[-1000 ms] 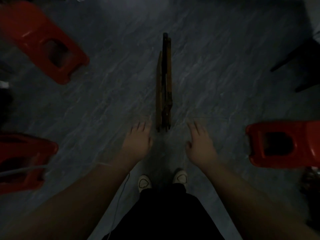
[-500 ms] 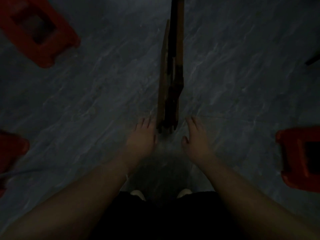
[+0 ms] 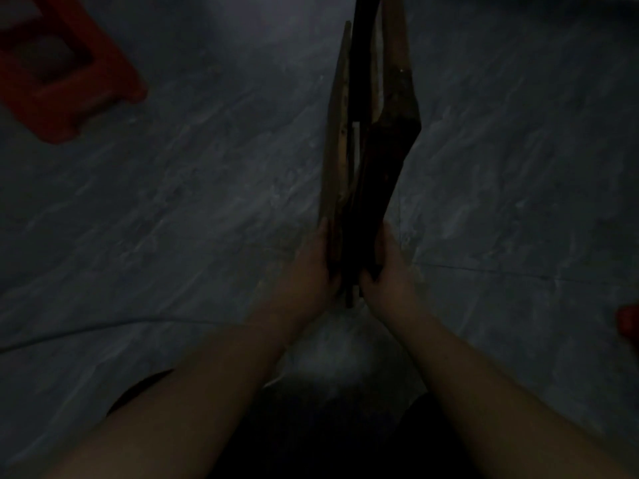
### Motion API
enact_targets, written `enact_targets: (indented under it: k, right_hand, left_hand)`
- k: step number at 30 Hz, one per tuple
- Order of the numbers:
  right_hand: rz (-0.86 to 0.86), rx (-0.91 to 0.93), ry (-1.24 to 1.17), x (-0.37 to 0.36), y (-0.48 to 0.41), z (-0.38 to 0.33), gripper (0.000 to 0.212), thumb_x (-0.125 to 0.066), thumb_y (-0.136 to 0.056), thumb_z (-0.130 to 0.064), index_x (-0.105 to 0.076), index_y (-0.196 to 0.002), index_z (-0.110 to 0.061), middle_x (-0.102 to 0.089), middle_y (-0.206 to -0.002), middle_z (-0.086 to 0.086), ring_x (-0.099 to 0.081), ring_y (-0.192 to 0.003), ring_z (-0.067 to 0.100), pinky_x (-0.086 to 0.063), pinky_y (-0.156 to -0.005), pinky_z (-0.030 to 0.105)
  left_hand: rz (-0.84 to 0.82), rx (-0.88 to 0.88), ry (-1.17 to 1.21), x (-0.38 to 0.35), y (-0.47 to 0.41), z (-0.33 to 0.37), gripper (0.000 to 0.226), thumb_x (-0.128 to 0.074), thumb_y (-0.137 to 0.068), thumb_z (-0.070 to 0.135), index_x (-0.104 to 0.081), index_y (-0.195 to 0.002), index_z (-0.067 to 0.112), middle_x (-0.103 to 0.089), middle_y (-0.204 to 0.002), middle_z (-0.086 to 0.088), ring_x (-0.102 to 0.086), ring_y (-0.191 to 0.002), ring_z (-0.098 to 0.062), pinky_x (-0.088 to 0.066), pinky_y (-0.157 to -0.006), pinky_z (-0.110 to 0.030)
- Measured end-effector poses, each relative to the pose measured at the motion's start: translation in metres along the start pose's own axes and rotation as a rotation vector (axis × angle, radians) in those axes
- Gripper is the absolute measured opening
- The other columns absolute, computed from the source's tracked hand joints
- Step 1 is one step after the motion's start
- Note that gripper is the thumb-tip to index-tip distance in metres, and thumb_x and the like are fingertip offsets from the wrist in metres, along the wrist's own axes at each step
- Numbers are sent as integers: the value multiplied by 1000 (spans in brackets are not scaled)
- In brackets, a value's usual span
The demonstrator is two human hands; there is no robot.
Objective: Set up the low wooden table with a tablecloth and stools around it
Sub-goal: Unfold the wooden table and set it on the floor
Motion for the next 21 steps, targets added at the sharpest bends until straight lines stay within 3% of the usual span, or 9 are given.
enact_targets:
  k: [2, 5, 8, 9, 11, 14, 17, 19, 21]
  right_hand:
    - [7, -3, -7, 0, 0, 5, 74, -60, -86, -2, -29, -152, -21, -48, -147, 2, -45, -137, 15, -38, -112, 47]
    - [14, -27, -6, 0, 5, 5, 81, -59, -87, -4, -23, -152, -35, -43, -150, -8, -41, -138, 6, -34, -116, 38]
    - [35, 1, 40, 3, 6, -1, 96, -59, -86, -4, -13, -140, -68, -33, -135, -49, -31, -128, -23, -27, -108, 6]
    - [35, 3, 49, 3, 6, -2, 99, -59, -86, -2, -11, -138, -71, -32, -134, -52, -31, -126, -25, -27, -106, 4]
    - [17, 0, 31, 6, 6, -4, 94, -58, -86, 1, -14, -144, -60, -37, -142, -35, -33, -131, -18, -29, -111, 14]
    - [-21, 16, 14, 27, 5, -2, 80, -56, -86, 1, -23, -153, -27, -36, -152, -11, -31, -141, -4, -27, -117, 25]
    - [-64, 36, 113, 57, 5, -4, 81, -58, -86, -3, -19, -156, -10, -29, -160, 6, -28, -147, 14, -25, -121, 37]
    - [-61, 30, 147, 75, 8, -8, 80, -58, -88, -9, -17, -156, -8, -28, -160, 10, -27, -147, 17, -23, -121, 34]
    - [-50, 15, 200, 91, 11, -7, 82, -60, -85, -1, -18, -156, -6, -32, -157, 13, -33, -144, 22, -26, -119, 34]
  left_hand:
    - [46, -25, 39, 2, 3, 4, 76, -55, -89, 43, -11, -152, 50, -19, -142, 51, -21, -132, 25, -20, -108, -3]
    - [69, -35, 57, 5, 0, 8, 78, -57, -88, 37, -12, -150, 51, -20, -138, 54, -24, -127, 28, -22, -102, 1]
    - [53, -26, 60, 6, 1, 10, 79, -56, -87, 39, -15, -153, 45, -27, -142, 39, -22, -126, 31, -19, -101, 3]
    - [45, -24, 40, 7, 1, 10, 79, -55, -86, 42, -18, -155, 36, -33, -144, 27, -22, -127, 29, -18, -102, 3]
    - [10, 8, -45, 10, 3, 8, 81, -51, -84, 50, -22, -156, 25, -42, -149, 4, -35, -132, 12, -22, -107, -5]
    - [-31, 74, -172, 20, 5, 8, 84, -44, -81, 55, -21, -156, 26, -55, -139, -10, -56, -123, -26, -42, -108, -36]
    - [-76, 73, -242, 27, 7, 18, 83, -43, -83, 52, -23, -156, 18, -55, -136, -11, -59, -119, -27, -47, -100, -42]
    - [-99, 89, -272, 29, 7, 24, 83, -45, -84, 50, -19, -157, 19, -51, -143, -10, -56, -123, -27, -46, -102, -42]
    - [-122, 108, -246, 30, 4, 31, 83, -48, -85, 53, -19, -156, 22, -49, -145, -9, -56, -124, -26, -46, -102, -42]
Point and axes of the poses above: each hand's wrist, its own y-axis away from the middle knuckle, its own x-axis out of the back of the hand, z = x × y, the point moved 6 cm from there along -y, towards the middle knuckle
